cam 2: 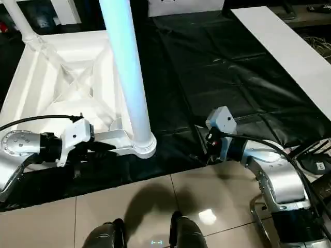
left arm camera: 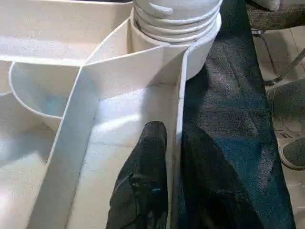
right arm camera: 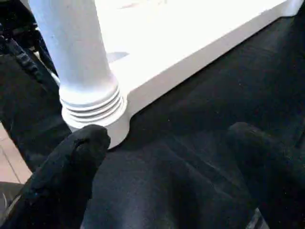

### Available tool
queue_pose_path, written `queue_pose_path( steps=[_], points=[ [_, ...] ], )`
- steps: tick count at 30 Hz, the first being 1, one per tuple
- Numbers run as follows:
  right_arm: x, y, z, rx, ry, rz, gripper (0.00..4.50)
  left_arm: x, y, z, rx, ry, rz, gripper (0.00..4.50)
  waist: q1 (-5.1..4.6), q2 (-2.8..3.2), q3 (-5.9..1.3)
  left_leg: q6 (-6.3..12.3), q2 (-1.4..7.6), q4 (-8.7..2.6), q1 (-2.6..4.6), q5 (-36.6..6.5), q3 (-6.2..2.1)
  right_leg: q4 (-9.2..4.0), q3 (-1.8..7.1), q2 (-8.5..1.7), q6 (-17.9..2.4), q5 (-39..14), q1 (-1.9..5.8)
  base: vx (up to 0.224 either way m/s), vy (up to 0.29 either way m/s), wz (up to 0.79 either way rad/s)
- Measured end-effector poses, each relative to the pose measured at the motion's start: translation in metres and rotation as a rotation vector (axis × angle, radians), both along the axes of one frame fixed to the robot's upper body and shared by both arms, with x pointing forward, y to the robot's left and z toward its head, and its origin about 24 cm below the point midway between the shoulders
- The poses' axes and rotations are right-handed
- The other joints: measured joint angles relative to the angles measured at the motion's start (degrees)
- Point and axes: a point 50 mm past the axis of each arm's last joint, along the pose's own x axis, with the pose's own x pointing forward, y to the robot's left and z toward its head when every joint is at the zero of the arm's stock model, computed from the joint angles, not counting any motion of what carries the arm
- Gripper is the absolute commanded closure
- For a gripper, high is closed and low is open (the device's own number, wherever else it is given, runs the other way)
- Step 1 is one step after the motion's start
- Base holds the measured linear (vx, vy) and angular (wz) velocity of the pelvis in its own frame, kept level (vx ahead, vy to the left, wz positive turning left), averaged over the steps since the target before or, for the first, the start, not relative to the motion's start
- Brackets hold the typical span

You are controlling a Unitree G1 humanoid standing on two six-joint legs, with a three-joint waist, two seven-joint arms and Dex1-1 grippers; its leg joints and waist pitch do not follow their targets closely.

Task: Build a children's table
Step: Rotate leg to tighten

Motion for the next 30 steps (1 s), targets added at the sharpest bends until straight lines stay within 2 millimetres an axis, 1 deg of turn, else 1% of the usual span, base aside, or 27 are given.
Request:
queue_pose_path(
  steps=[4, 8, 11, 14, 16, 17, 19, 21, 22, 24, 25, 26, 29, 30],
  points=[
    [0.000, 0.002, 0.000, 0.010, 0.002, 0.004, 0.00, 0.001, -0.002, -0.001, -0.032, 0.006, -0.004, 4.46, -0.01, 0.01, -0.01, 0.00, -0.02, 0.05, 0.00, 0.0, 0.00, -0.01, 0.02, -0.02, 0.0, 0.0, 0.01, 0.000, 0.000, 0.00],
    [0.001, 0.009, 0.003, 0.035, -0.002, 0.036, 0.00, 0.009, -0.007, -0.001, -0.047, -0.010, -0.008, 4.46, -0.05, 0.06, -0.05, 0.01, -0.03, 0.14, -0.01, 0.0, 0.00, -0.01, 0.02, -0.02, 0.0, 0.0, 0.02, 0.000, 0.000, 0.00],
    [0.004, 0.019, 0.010, 0.053, -0.015, 0.109, 0.00, 0.016, -0.013, -0.002, -0.042, -0.018, -0.036, 4.46, 0.19, 0.25, -0.16, 0.02, -0.05, 0.13, -0.01, 0.0, 0.00, -0.01, 0.03, -0.05, 0.0, 0.0, 0.06, 0.000, 0.000, 0.00],
    [0.004, 0.024, 0.014, 0.078, -0.014, 0.184, 0.00, 0.019, -0.019, -0.001, -0.024, -0.035, -0.081, 4.46, 0.92, 0.30, -0.20, 0.02, -0.04, 0.12, -0.03, 0.0, -0.02, 0.00, 0.02, -0.07, 0.0, 0.0, 0.16, 0.000, 0.000, 0.00],
    [0.003, 0.027, 0.014, 0.100, 0.013, 0.261, 0.00, 0.021, -0.024, -0.001, -0.013, -0.038, -0.137, 4.46, 1.47, 0.33, -0.23, 0.02, -0.04, 0.17, -0.03, 0.0, -0.02, 0.00, 0.02, -0.07, 0.0, 0.0, 0.20, 0.000, 0.000, 0.00],
    [0.004, 0.029, 0.013, 0.110, 0.030, 0.297, 0.00, 0.022, -0.026, -0.002, -0.012, -0.034, -0.163, 4.46, 1.59, 0.32, -0.23, 0.03, -0.03, 0.19, -0.07, 0.0, -0.02, 0.00, 0.02, -0.08, 0.0, 0.0, 0.19, 0.000, 0.000, 0.00],
    [0.007, 0.031, 0.012, 0.116, 0.046, 0.328, 0.27, 0.022, -0.030, -0.002, -0.010, -0.036, -0.200, 4.50, 1.99, 0.33, -0.25, 0.02, -0.08, 0.20, -0.14, 0.0, -0.02, 0.00, 0.05, -0.14, 0.0, 0.0, 0.20, 0.000, 0.000, 0.00],
    [0.013, 0.032, 0.012, 0.106, 0.062, 0.365, 0.34, 0.023, -0.034, -0.001, -0.003, -0.029, -0.245, 4.50, 2.62, 0.33, -0.26, 0.02, -0.13, 0.17, -0.19, 0.0, -0.01, 0.05, 0.11, -0.16, 0.0, 0.0, 0.19, 0.000, 0.000, 0.00],
    [0.015, 0.034, 0.013, 0.102, 0.059, 0.380, 0.50, 0.023, -0.037, -0.001, -0.001, -0.027, -0.267, 4.50, 3.14, 0.33, -0.26, 0.02, -0.12, 0.16, -0.22, 0.0, -0.01, 0.06, 0.10, -0.16, 0.0, 0.0, 0.17, 0.000, 0.000, 0.00],
    [0.019, 0.037, 0.012, 0.081, 0.060, 0.407, 0.77, 0.023, -0.040, -0.001, 0.004, -0.023, -0.300, 4.50, 3.56, 0.28, -0.29, 0.02, -0.12, 0.15, -0.24, 0.0, -0.01, 0.10, 0.10, -0.18, 0.0, 0.0, 0.17, 0.000, 0.000, 0.00],
    [0.021, 0.037, 0.011, 0.068, 0.065, 0.416, 0.79, 0.022, -0.042, -0.001, 0.007, -0.021, -0.319, 4.50, 3.83, 0.28, -0.29, 0.02, -0.13, 0.16, -0.26, 0.0, 0.01, 0.11, 0.10, -0.21, -0.1, 0.0, 0.17, 0.000, 0.000, 0.00],
    [0.022, 0.036, 0.010, 0.063, 0.067, 0.417, 0.84, 0.022, -0.044, -0.001, 0.008, -0.019, -0.331, 4.50, 3.97, 0.28, -0.29, 0.02, -0.15, 0.16, -0.25, 0.0, 0.02, 0.11, 0.10, -0.24, -0.2, 0.1, 0.17, 0.000, 0.000, 0.00],
    [0.023, 0.037, 0.008, 0.051, 0.088, 0.466, 1.25, 0.024, -0.045, 0.000, 0.020, -0.024, -0.363, 4.50, 4.26, 0.27, -0.29, 0.03, -0.18, 0.19, -0.25, 0.0, 0.06, 0.12, 0.10, -0.30, -0.2, 0.1, 0.18, 0.000, 0.000, 0.00],
    [0.023, 0.038, 0.008, 0.049, 0.092, 0.483, 1.25, 0.024, -0.046, 0.001, 0.021, -0.026, -0.367, 4.50, 4.28, 0.26, -0.30, 0.03, -0.18, 0.21, -0.25, 0.0, 0.06, 0.15, 0.10, -0.31, 0.0, -0.1, 0.19, 0.000, 0.000, 0.00]
  ],
)
